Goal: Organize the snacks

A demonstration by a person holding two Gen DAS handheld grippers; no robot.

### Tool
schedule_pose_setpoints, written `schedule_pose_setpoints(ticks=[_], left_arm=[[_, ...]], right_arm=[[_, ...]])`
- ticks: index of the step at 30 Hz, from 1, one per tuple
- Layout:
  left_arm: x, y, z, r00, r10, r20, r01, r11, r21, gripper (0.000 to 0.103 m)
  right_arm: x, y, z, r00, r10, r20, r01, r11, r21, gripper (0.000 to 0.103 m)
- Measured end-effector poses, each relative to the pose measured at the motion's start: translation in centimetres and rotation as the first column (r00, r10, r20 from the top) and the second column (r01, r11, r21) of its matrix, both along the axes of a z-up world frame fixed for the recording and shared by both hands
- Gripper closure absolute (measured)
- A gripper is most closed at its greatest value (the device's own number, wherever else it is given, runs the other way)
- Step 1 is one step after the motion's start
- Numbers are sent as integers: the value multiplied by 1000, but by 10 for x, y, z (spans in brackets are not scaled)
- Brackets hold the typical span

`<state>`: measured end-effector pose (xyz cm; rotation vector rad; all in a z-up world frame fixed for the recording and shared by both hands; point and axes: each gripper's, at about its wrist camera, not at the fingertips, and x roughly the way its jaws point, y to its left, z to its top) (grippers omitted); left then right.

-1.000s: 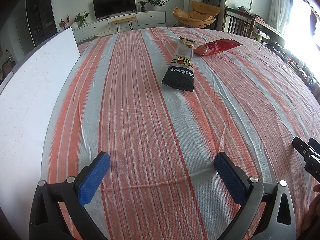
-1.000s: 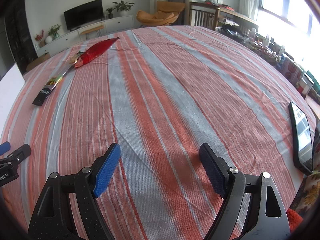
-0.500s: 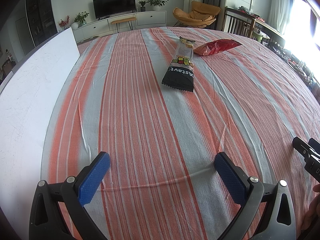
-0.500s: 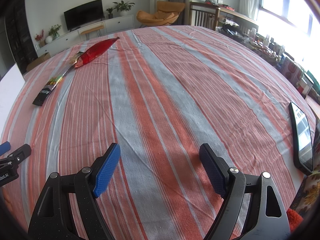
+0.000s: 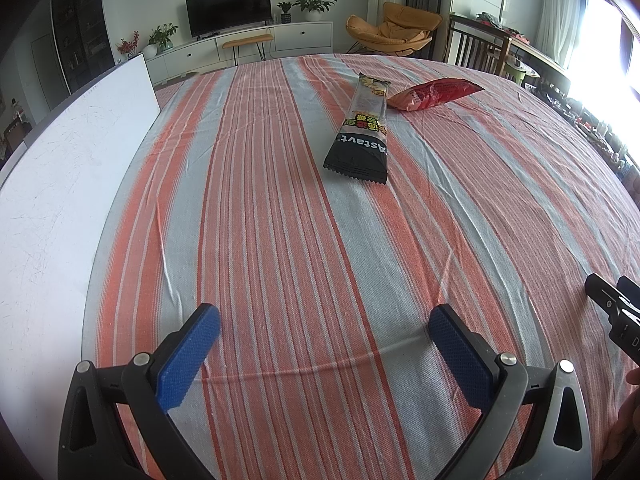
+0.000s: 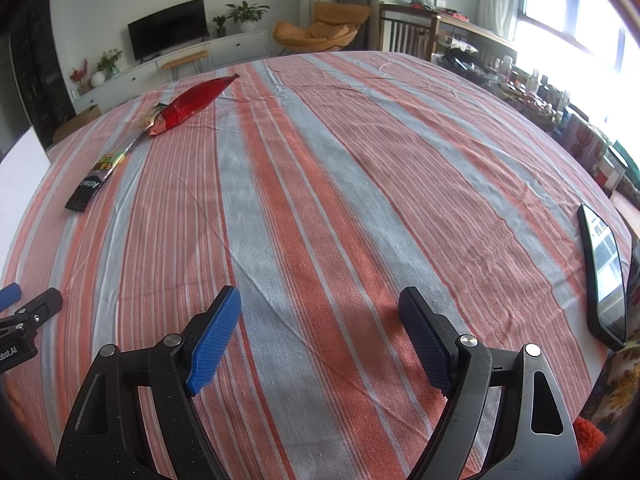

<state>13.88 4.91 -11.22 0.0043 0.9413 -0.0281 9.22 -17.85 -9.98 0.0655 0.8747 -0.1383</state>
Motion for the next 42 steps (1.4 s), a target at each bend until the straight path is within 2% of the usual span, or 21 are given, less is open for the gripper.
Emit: schedule_pose_setpoints(ticks=[6, 8, 11, 14, 17, 19, 22, 24, 26, 28, 29, 31, 32, 33, 35, 37, 39, 42], left_arm=[[0, 0, 0, 1000, -1, 0, 1, 1000, 0, 0], [3, 1, 1, 999, -14, -29, 14, 1000, -6, 0], [13, 11, 19, 999, -10, -32, 7, 996, -91, 0], [39, 21, 45, 999, 31, 8, -30, 991, -133, 0], [80, 19, 51, 999, 24, -24, -28, 986, -164, 0], [108, 4, 46, 997, -26, -71, 17, 992, -122, 1], [140, -28, 36, 986, -127, -107, 127, 992, -7, 2], [156, -43, 29, 983, -146, -111, 155, 985, 78, 3], [169, -49, 21, 984, -130, -121, 143, 984, 104, 6], [179, -46, 12, 981, -109, -158, 120, 991, 65, 24], [179, -40, 11, 984, -102, -146, 103, 995, -1, 31], [174, -30, 15, 993, -40, -110, 40, 999, -1, 70], [171, -24, 17, 994, -24, -107, 24, 1000, -6, 73], [166, -17, 17, 994, -4, -106, 1, 1000, -23, 81], [147, 1, 19, 992, 65, -105, -70, 997, -40, 83], [119, 16, 19, 988, 121, -101, -123, 992, -14, 83], [92, 26, 18, 985, 148, -92, -146, 989, 21, 83], [58, 41, 16, 983, 169, -71, -167, 985, 34, 82]], right_arm=[[0, 0, 0, 1000, 1, 0, -1, 1000, 0, 19], [0, 0, 0, 1000, 1, 0, -1, 1000, 1, 19], [0, 0, 0, 1000, 1, 0, -1, 1000, 0, 19], [0, 0, 0, 1000, 2, 0, -2, 1000, 0, 18], [-1, 1, 0, 1000, 2, 0, -2, 1000, 0, 18], [0, 0, 0, 1000, 2, 0, -2, 1000, 1, 18], [0, 0, 0, 1000, 2, 0, -2, 1000, 0, 18], [0, 0, 0, 1000, 2, 0, -2, 1000, 0, 18], [0, 0, 0, 1000, 2, 0, -2, 1000, 0, 18], [0, 1, 0, 1000, 6, 0, -6, 1000, 2, 17], [-1, 1, 0, 1000, 7, -1, -7, 1000, 1, 17], [0, 3, 1, 1000, 8, -2, -8, 1000, 2, 17], [0, 3, 1, 1000, 9, -2, -9, 1000, 2, 17], [0, 4, 1, 1000, 9, -2, -9, 1000, 2, 17], [0, 3, 1, 1000, 9, -2, -9, 1000, 3, 17], [0, 3, 1, 1000, 9, -2, -9, 1000, 2, 17], [0, 3, 1, 1000, 9, -2, -9, 1000, 2, 17], [0, 4, 1, 1000, 9, -1, -9, 1000, 2, 17]])
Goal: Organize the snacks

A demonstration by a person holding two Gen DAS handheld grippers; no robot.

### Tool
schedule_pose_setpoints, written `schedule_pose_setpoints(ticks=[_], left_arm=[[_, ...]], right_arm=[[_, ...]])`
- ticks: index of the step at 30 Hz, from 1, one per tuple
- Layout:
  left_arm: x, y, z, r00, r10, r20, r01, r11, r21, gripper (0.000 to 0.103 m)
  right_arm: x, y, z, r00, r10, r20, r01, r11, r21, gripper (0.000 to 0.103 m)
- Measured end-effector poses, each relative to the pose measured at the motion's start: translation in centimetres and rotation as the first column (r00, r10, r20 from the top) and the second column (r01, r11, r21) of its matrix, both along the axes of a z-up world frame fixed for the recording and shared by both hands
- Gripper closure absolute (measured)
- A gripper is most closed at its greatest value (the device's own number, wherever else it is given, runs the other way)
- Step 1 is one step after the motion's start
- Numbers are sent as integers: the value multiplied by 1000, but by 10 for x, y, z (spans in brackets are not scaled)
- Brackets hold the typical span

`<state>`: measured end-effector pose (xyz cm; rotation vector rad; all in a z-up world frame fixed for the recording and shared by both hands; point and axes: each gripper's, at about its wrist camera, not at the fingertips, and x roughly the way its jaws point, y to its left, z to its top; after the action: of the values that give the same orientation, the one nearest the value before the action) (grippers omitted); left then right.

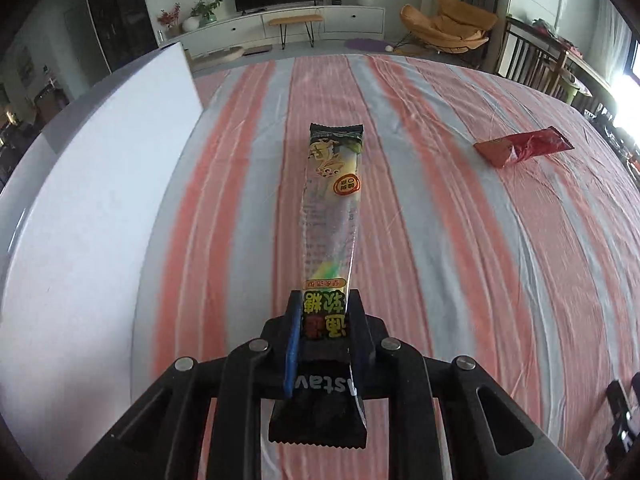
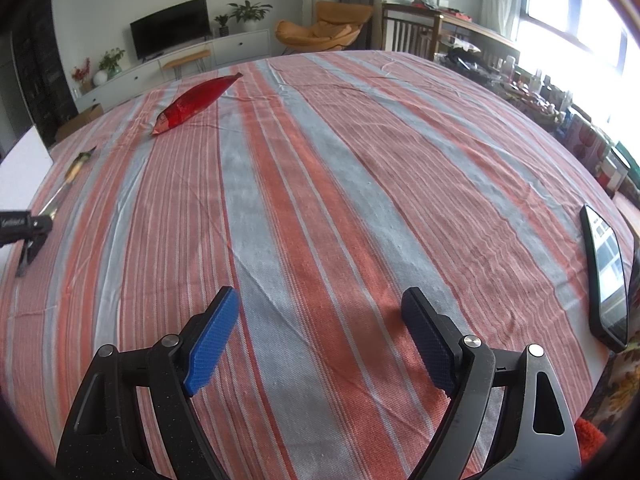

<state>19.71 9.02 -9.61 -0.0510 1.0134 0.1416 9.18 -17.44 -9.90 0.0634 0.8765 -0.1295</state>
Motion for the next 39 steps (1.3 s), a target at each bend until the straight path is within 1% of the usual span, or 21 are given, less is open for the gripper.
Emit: schedule_pose_setpoints(ticks=[2, 3, 4, 5, 6, 8, 9, 10, 12, 14, 16, 18, 39], left_arm=[[-13, 5, -2, 1000, 3, 12, -3, 1000, -7, 71], [-17, 6, -3, 1000, 2, 29, -1, 1000, -13, 58], [-20, 7, -5, 999, 1, 39, 0, 1000, -18, 39], [-20, 8, -8, 999, 1, 42, -1, 1000, -22, 31], [-21, 8, -7, 998, -12, 59, 14, 1000, -26, 26], [-24, 4, -10, 996, -20, 81, 18, 1000, 22, 21], [-25, 2, -11, 996, -17, 90, 13, 999, 47, 16], [-24, 2, -11, 995, -15, 96, 10, 999, 53, 15], [-23, 6, -13, 996, -3, 94, 1, 1000, 26, 12], [-17, 13, -13, 996, 16, 82, -15, 1000, -22, 8], [-14, 14, -15, 997, 13, 72, -12, 1000, -24, 1], [-12, 12, -17, 998, 9, 68, -7, 1000, -19, 0], [-13, 11, -17, 997, 11, 70, -10, 1000, -19, 0]], right_arm=[[0, -1, 0, 1000, 0, 0, 0, 1000, 0, 17], [0, -1, 0, 1000, 0, 0, 0, 1000, 0, 17], [0, -1, 0, 1000, 0, 0, 0, 1000, 1, 17], [0, -1, 0, 1000, 0, 0, 0, 1000, 1, 17], [0, -1, 0, 1000, 0, 0, 0, 1000, 1, 17], [0, -1, 0, 1000, 0, 0, 0, 1000, 1, 17], [0, -1, 0, 1000, 0, 0, 0, 1000, 1, 17], [0, -1, 0, 1000, 0, 0, 0, 1000, 0, 17], [0, -1, 0, 1000, 1, 0, -1, 1000, 0, 17], [0, -1, 0, 1000, 1, 0, -1, 1000, 0, 17], [0, -1, 0, 1000, 1, 0, -1, 1000, 0, 17], [0, -1, 0, 1000, 1, 0, -1, 1000, 0, 17], [0, -1, 0, 1000, 1, 1, -1, 1000, 0, 17]])
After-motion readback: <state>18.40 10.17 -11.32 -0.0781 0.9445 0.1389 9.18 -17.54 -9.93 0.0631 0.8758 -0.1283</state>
